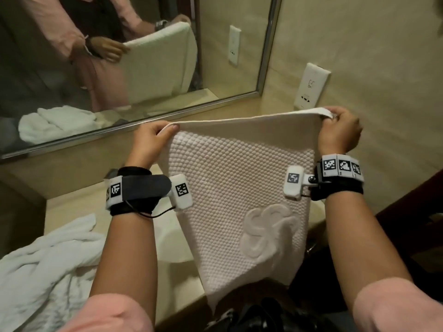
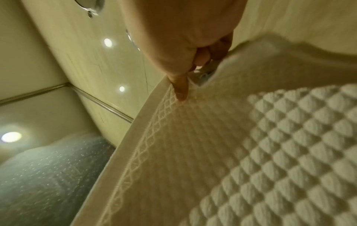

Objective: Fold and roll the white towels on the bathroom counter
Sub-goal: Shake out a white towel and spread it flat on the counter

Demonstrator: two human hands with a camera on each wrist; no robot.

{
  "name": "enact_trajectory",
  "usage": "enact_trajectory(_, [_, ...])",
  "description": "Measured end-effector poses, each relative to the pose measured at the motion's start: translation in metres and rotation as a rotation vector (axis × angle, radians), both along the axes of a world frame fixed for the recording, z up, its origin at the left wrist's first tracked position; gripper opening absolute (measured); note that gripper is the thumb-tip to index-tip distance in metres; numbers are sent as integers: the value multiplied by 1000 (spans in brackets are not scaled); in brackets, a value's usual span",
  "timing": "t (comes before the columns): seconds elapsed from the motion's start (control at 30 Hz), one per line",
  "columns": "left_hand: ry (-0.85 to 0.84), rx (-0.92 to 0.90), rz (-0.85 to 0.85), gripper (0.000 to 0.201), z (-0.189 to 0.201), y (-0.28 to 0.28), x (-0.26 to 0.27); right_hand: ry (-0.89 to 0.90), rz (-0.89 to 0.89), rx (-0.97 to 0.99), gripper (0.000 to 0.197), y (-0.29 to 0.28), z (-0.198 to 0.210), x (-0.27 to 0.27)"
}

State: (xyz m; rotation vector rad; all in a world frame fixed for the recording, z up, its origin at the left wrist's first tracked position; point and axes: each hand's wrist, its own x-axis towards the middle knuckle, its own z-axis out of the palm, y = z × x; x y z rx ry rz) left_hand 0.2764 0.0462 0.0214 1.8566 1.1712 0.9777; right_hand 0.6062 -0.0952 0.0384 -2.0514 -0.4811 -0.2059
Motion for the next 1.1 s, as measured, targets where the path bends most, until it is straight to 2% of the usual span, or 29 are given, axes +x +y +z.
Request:
enact_trajectory(0.17, [-47, -58, 218, 21, -16, 52, 14, -21, 74, 20, 33, 82, -4, 14])
enact_trajectory(0.27, [-6, -85, 347, 23, -31, 88, 26, -36, 163, -10, 34, 140, -19, 28])
enact_trajectory(0.37, [61, -181, 397, 24, -52, 123, 43, -25, 252, -126, 32, 193, -48, 52])
enact_trajectory(0.5, [228, -379, 363, 24, -97, 160, 66, -14, 374, -373, 27, 248, -106, 82])
enact_trajectory(0.67, [255, -603, 379, 18, -167, 187, 80, 5, 462, -675, 25, 292, -177, 102])
enact_trajectory(0.77, [287, -664, 408, 23, -196, 196, 82, 1, 515, -766, 26, 310, -206, 109])
enact_trajectory(0.93, [272, -686, 506, 31, -229, 210, 89, 21, 602, -796, 22, 334, -229, 126])
enact_trajectory(1.1, [230, -576, 722, 32, -248, 221, 105, 14, 582, -736, 24, 354, -237, 135])
